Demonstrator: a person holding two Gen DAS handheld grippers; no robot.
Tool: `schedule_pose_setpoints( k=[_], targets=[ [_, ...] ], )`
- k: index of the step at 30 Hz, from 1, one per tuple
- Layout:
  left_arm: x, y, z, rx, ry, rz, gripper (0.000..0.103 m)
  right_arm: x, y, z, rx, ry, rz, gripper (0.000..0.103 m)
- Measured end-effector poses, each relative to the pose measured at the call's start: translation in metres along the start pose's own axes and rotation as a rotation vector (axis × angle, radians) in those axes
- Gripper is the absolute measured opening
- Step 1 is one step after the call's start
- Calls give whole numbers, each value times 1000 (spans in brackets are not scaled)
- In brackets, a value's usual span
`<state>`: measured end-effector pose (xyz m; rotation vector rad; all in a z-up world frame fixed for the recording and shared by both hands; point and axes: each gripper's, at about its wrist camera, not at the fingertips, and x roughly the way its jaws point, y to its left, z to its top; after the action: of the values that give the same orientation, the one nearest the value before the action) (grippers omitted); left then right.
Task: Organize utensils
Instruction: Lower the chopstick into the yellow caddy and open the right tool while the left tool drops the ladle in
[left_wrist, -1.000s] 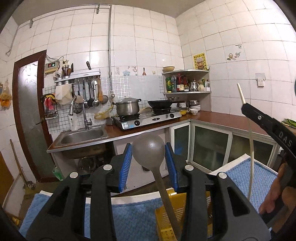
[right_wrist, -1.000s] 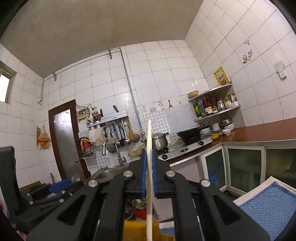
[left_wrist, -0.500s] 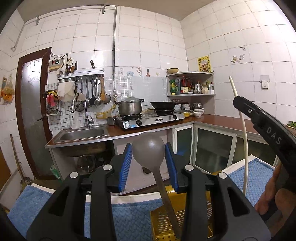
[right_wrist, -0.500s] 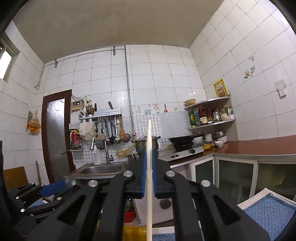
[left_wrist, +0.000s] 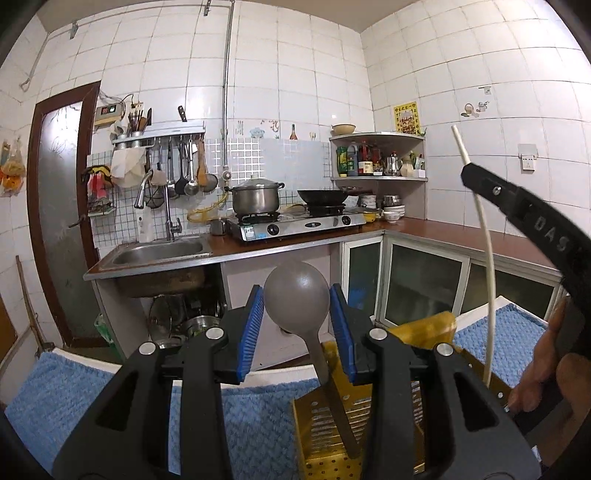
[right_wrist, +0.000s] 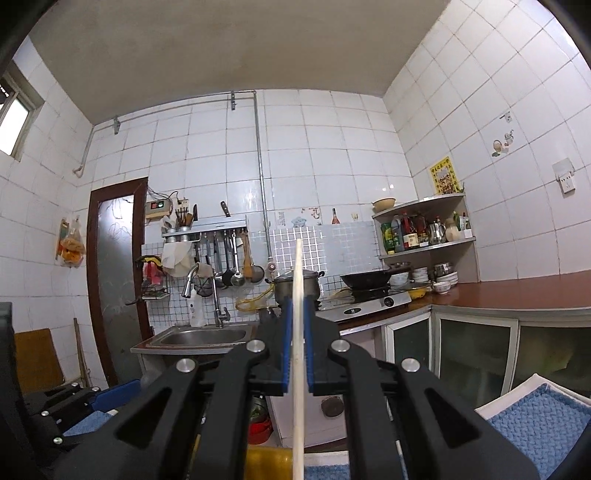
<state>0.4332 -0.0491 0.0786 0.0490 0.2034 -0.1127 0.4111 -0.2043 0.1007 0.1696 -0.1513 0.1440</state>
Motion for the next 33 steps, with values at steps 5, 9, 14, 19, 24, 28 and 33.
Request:
schedule_pose_setpoints(
  k=[5, 9, 14, 19, 24, 28, 33],
  targets=[
    [0, 2, -10, 2, 21, 1, 35, -5, 2, -13, -31, 34, 23, 6],
    [-1, 3, -14, 0, 33, -1, 36, -7, -4, -27, -25, 65, 30, 6],
    [-7, 3, -17, 4, 37, 0, 36, -13, -9, -36, -16, 85, 31, 6],
    [-17, -1, -21, 26, 43, -1, 36, -21, -12, -43, -7, 113, 40, 6],
    [-25, -1, -23, 37, 56, -4, 36, -27, -11, -47, -15, 142, 50, 6],
    [-29, 7, -25, 16, 73, -12, 36, -30, -14, -50, 5, 165, 57, 6],
    [-28, 18, -24, -29, 116, -30, 37, -34, -17, -56, 4, 208, 60, 6]
  ],
)
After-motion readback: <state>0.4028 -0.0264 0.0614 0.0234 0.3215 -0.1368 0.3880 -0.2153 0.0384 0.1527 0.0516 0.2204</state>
